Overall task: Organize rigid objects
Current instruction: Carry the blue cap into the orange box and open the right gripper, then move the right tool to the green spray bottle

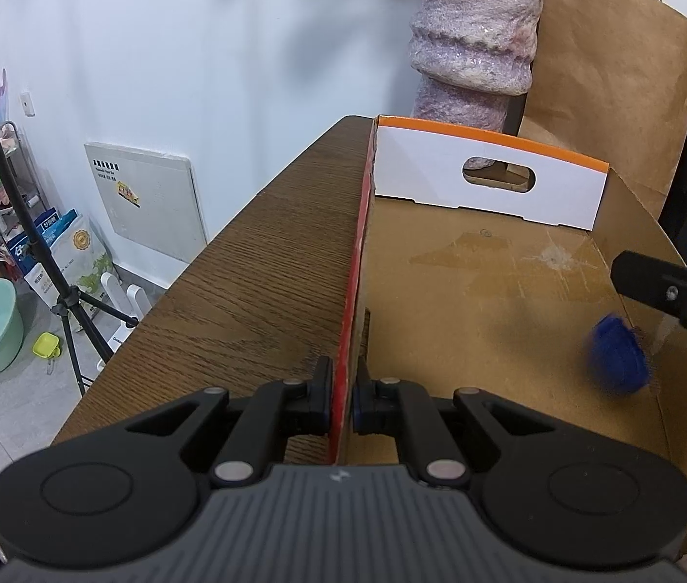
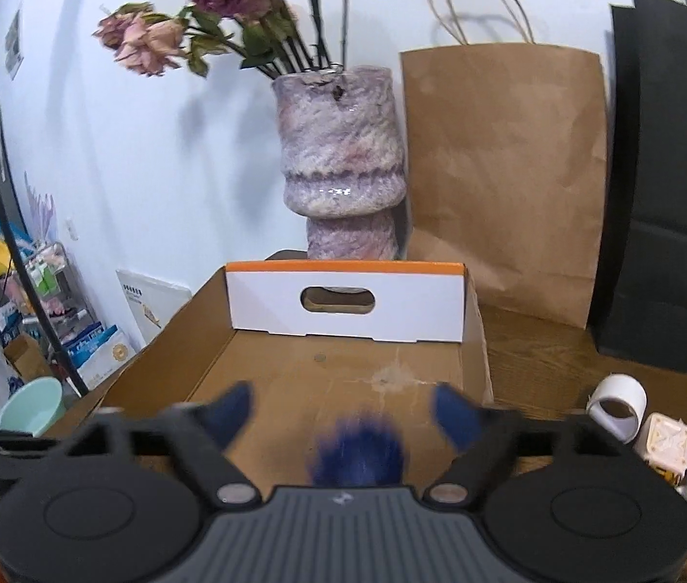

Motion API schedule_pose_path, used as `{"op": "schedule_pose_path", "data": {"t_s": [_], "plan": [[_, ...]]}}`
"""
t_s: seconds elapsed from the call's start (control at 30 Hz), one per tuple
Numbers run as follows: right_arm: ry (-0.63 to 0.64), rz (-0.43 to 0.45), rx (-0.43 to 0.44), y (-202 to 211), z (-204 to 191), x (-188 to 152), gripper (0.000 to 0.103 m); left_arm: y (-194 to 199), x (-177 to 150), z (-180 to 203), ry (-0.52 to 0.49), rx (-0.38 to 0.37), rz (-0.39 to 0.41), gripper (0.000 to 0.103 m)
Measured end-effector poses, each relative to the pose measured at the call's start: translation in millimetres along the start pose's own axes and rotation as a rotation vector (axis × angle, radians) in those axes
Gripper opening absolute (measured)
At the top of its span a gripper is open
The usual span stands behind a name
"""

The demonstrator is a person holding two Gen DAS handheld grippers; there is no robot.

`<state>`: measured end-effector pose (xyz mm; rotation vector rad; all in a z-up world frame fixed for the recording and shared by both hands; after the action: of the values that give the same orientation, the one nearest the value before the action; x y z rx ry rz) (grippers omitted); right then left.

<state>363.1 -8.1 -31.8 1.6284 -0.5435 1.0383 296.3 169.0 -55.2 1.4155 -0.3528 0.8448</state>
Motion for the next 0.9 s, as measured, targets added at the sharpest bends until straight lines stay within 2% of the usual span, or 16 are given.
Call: {"op": "schedule_pose_path", "data": {"t_s": [0.23,0.5,0.73,0.9], "plan": [[-0.047,-0.049,-0.022,-6.4,7.4,-2.3,0.095,0.0,-0.1,0.0,-0.001,0.001,0.0,0.008],[-0.054,-0.045,-0.033,-6.2,8.4,-2.3,0.096,-0.3,-0.2,0.3,-0.001,-0.001,0.0,0.008],[-0.066,0.047,-0.089,12.8,14.6,5.2,0.096,0.2,0.2,-0.4,0.004,-0.001,0.0,0.008],[-0.097,0.139,-0.144,48.3,47.7,18.6,0.098,0.2,0.2,0.4,0.002,0.0,0.0,0.008]]}}
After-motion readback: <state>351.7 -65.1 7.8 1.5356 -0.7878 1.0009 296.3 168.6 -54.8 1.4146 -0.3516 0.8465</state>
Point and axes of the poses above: each gripper's, at about its wrist camera, not at the fingertips, and y roughly against the way its jaws point, z to its right, x to its top, the point moved 4 cm from there along -y, roughly the way its jaws point, and after that the axes turned 10 degrees about -x, right-handed, at the moved point
